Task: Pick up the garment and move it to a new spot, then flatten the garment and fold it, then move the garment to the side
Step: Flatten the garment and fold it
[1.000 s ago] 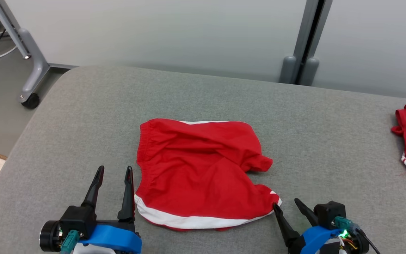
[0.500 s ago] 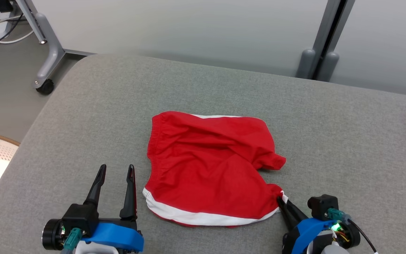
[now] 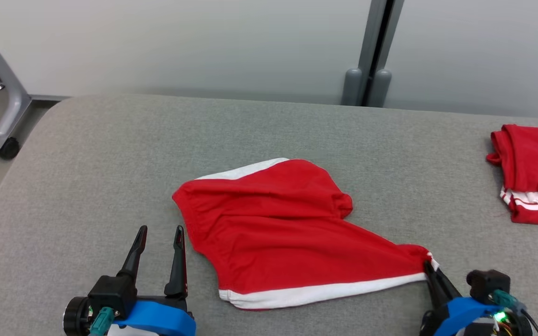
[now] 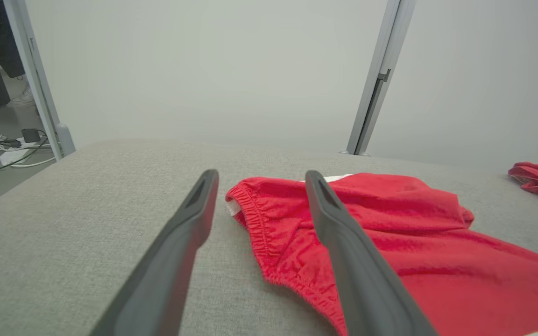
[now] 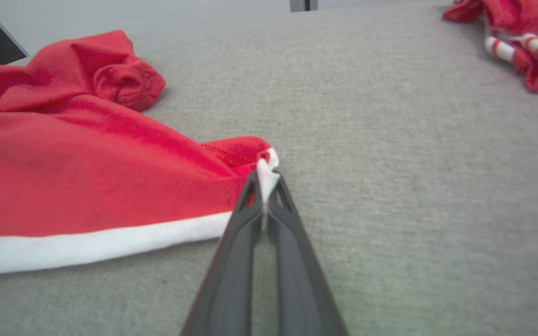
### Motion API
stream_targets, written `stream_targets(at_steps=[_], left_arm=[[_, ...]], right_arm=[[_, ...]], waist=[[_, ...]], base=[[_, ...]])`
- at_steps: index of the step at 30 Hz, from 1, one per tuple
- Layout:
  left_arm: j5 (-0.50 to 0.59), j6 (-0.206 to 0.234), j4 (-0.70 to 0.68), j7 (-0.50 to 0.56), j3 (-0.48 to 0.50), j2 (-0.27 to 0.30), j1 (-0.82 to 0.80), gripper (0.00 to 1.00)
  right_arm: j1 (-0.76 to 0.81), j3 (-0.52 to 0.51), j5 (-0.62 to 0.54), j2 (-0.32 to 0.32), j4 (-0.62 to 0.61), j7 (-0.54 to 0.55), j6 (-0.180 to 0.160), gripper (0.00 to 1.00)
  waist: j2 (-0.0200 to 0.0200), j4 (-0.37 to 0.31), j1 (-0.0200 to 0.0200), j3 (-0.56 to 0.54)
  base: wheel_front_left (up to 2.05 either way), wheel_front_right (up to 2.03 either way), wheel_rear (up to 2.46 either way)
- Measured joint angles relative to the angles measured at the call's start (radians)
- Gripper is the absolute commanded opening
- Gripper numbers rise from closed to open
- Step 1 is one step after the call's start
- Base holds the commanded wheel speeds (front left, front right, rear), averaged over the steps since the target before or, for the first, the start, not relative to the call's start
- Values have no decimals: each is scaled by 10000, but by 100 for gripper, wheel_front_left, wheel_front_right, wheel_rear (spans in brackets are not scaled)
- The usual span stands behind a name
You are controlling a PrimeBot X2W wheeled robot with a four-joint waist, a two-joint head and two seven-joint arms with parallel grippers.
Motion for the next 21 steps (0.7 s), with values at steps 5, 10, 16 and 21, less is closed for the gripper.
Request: stream_targets(at_steps=[5, 10, 16, 21], left_arm=[[58, -17, 48, 2, -36, -61, 38, 100], [67, -48, 58, 2, -10, -100, 60, 100], [125, -71, 50, 2, 54, -123, 140, 100], [173, -105, 50, 2, 98, -130, 163, 100]], right_arm=[[1279, -694, 29, -79, -1283, 337, 0, 0], [2704, -1258, 17, 33, -3035, 1118, 0, 0], [3534, -1641, -88, 263, -4817, 1810, -2, 100], [3534, -1718, -399, 326, -6015, 1837, -2, 100]], waist=[[0, -343, 0, -155], [0, -503, 0, -236], [0, -614, 0, -292], [0, -621, -1, -364]], base=[[0, 0, 0], [0, 0, 0], [0, 0, 0], [0, 0, 0]])
